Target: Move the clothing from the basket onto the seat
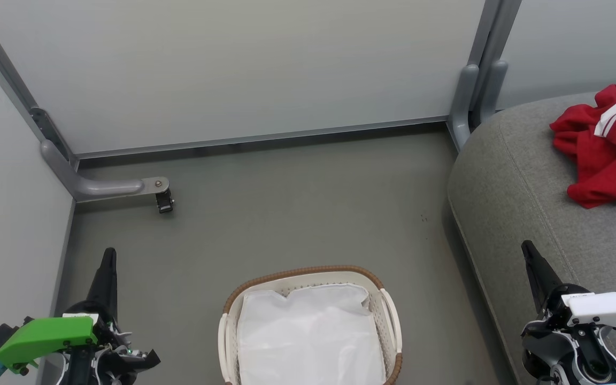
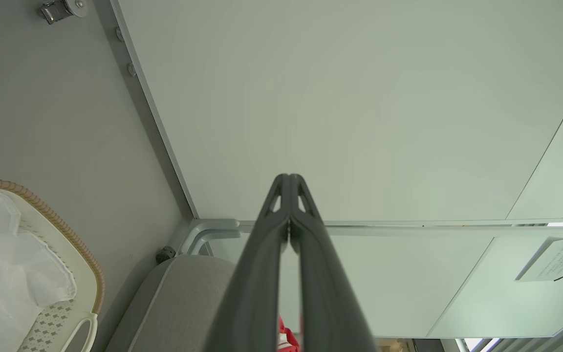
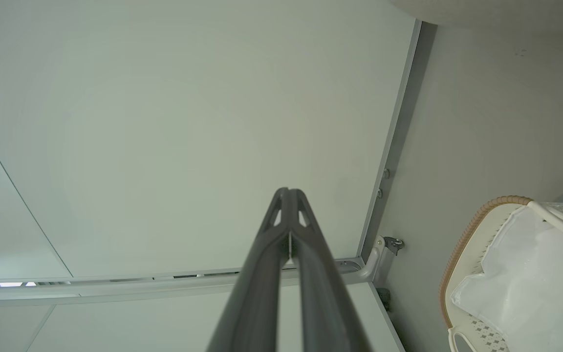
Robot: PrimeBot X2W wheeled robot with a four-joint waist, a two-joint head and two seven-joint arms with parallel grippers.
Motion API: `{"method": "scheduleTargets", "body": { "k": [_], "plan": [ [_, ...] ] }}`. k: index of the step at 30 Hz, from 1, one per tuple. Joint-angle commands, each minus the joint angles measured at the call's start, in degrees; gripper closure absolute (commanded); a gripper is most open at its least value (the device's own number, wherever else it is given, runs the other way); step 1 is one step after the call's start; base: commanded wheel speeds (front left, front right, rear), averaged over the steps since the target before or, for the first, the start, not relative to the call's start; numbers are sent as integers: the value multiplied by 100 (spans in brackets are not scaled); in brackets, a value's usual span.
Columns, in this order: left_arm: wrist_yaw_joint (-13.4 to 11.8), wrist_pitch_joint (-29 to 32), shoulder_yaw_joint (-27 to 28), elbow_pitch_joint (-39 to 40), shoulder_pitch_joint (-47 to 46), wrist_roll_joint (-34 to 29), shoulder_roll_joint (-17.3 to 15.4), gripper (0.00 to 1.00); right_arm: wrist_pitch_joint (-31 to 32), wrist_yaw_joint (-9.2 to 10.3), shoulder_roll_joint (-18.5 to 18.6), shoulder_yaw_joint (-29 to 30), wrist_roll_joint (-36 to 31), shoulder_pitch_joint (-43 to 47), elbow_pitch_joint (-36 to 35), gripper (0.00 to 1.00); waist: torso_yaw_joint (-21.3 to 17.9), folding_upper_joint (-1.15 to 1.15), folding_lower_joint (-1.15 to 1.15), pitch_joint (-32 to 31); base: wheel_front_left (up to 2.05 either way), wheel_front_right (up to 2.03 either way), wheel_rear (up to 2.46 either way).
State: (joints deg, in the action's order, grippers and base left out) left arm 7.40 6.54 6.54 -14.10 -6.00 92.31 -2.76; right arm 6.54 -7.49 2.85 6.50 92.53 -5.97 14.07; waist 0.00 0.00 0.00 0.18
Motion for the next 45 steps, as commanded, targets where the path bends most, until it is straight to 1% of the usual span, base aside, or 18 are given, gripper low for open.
{"method": "scheduleTargets", "body": {
  "k": [1,45],
  "plan": [
    [26,18,10,12,-59,20,-21,100,12,0,19,14,-19,-46,-18,100,0,0,0,0,0,0,0],
    [26,17,9,12,-59,20,-21,100,18,0,16,18,-25,-47,-17,100,0,0,0,0,0,0,0]
  ]
}}
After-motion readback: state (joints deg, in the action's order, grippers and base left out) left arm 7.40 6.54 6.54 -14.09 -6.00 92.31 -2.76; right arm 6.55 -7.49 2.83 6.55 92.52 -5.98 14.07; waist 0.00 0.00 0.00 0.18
